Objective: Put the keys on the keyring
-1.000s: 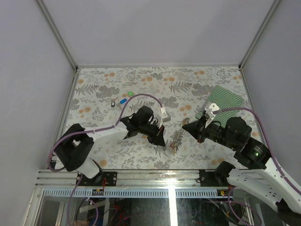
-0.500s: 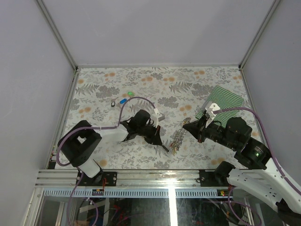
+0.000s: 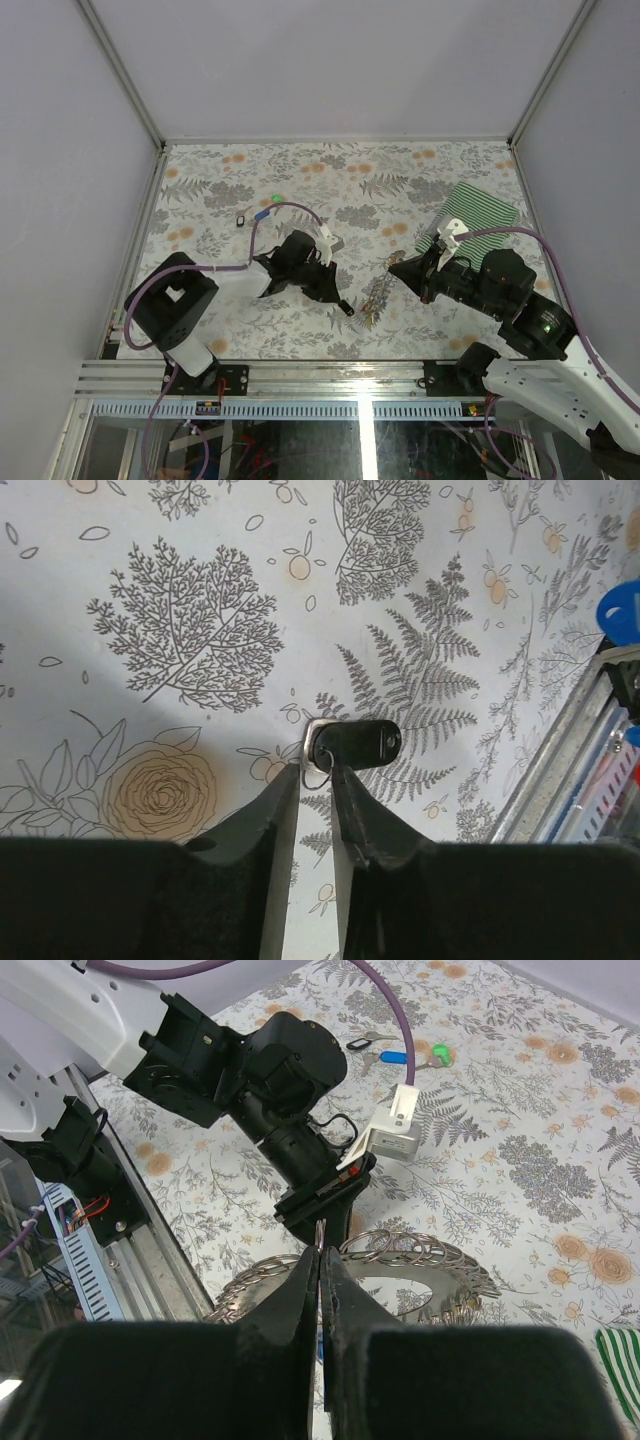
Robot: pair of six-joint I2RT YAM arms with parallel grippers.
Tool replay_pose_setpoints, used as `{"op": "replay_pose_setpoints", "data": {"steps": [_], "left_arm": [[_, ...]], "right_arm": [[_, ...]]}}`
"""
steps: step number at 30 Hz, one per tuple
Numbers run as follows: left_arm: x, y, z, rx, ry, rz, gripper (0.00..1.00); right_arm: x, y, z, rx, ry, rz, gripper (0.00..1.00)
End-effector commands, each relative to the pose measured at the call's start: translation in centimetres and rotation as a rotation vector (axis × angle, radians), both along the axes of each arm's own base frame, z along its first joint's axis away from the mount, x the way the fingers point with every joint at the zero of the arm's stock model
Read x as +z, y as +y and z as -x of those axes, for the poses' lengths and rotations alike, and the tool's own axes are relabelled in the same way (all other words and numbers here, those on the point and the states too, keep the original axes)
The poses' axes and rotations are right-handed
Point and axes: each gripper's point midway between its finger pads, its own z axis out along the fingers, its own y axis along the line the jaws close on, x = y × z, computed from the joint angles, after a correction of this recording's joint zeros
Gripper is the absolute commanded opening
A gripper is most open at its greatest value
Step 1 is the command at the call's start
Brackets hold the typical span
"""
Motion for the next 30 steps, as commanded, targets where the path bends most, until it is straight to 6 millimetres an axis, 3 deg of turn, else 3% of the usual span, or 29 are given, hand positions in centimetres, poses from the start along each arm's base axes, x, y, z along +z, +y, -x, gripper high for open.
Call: {"op": "replay_pose_setpoints", "data": {"steps": [1,7,11,19,30], "left_arm": [[0.5,0.2,-1.4,0.053,-0.071,0.001,0.23],[2.1,0.9,-2.3,0.169,-0.122,0.046,0.3],[2.8,0.5,-1.6,0.157,-0.128,0.115,0.38],[1.6,0.2,-1.2,0.17,-0.081,0.127,0.44],[-0.1,0.4,-1.1,0.203,-0.066,0.096,0.44]], "right_arm": [[3.1,0.4,0.1,0.015,-0.069,-0.09,0.0],[3.1,0.6,0.2,0.028,-0.065,-0.091,0.0],[3.0,0.9,0.2,0.038,-0.061,-0.095,0.0],[3.0,1.1,0.2,0.043,-0.061,-0.096,0.0],[3.2,1.5,0.0,0.053,-0.065,-0.097,0.0]]}}
